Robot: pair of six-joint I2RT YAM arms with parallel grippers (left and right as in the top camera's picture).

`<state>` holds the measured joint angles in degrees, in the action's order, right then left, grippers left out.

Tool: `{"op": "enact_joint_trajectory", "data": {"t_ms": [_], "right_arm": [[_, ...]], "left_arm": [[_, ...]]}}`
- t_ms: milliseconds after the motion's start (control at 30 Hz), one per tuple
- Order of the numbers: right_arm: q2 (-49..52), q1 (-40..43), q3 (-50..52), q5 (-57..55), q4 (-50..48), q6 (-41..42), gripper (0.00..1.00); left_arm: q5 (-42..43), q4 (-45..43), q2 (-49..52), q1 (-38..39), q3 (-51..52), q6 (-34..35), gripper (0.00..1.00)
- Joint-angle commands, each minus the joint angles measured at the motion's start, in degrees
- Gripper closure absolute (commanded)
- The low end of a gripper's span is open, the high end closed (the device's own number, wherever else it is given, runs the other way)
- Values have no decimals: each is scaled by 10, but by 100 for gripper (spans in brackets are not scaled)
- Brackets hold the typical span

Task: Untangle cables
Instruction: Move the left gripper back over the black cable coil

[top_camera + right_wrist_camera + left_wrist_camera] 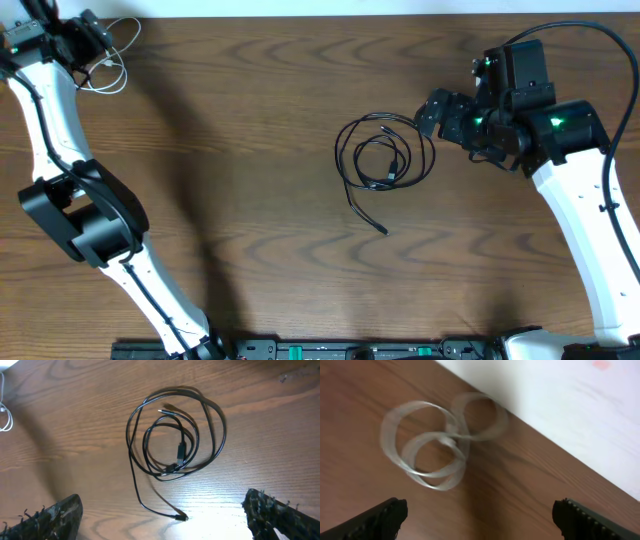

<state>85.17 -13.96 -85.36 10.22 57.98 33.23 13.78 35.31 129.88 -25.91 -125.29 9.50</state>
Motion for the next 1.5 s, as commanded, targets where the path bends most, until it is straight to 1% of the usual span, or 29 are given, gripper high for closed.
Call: {"op": "enact_joint_trajectory", "data": {"t_ms": [0,67,133,233,333,400,567,700,833,933,1000,1033,1200,1267,1333,1400,1467], "right_arm": [[4,-4,19,-9,-1,-7,1],[4,-4,28,-9,-4,-7,1],[4,-4,42,-9,-9,-7,1],[4,-4,65,-9,-22,-7,1],[4,-4,90,-9,-45,-7,1],[4,-4,103,-9,-56,-7,1],[4,-3,115,-17,-57,-7,1],[4,-2,115,-22,-57,-7,1],[4,2,115,-26,-59,-7,1],[4,7,115,-39,-59,-7,1],[4,14,115,-47,-58,-7,1],[4,19,115,-47,-57,-7,1],[4,41,116,-47,-57,-7,1],[4,42,116,-47,-57,-7,1],[4,41,116,-47,-57,-7,1],[4,41,116,-47,-57,-7,1],[4,41,116,-47,-57,-7,1]], "left_arm": [[220,23,5,14,-8,-11,2],[266,49,5,25,-8,-11,2],[290,92,5,42,-5,-11,2],[291,152,5,79,8,-12,2],[290,188,6,129,34,-24,2],[278,200,6,165,56,-36,2],[195,217,6,261,121,-35,2],[163,213,6,338,174,-35,2],[136,212,6,396,202,-35,3],[136,217,6,431,207,-34,12],[136,224,6,452,207,-32,23],[136,228,6,459,207,-30,26],[136,257,6,495,207,-13,28],[135,262,6,503,207,-13,33],[136,260,6,508,208,-13,35],[136,259,7,511,209,-13,41],[136,259,9,514,209,-13,41]]}}
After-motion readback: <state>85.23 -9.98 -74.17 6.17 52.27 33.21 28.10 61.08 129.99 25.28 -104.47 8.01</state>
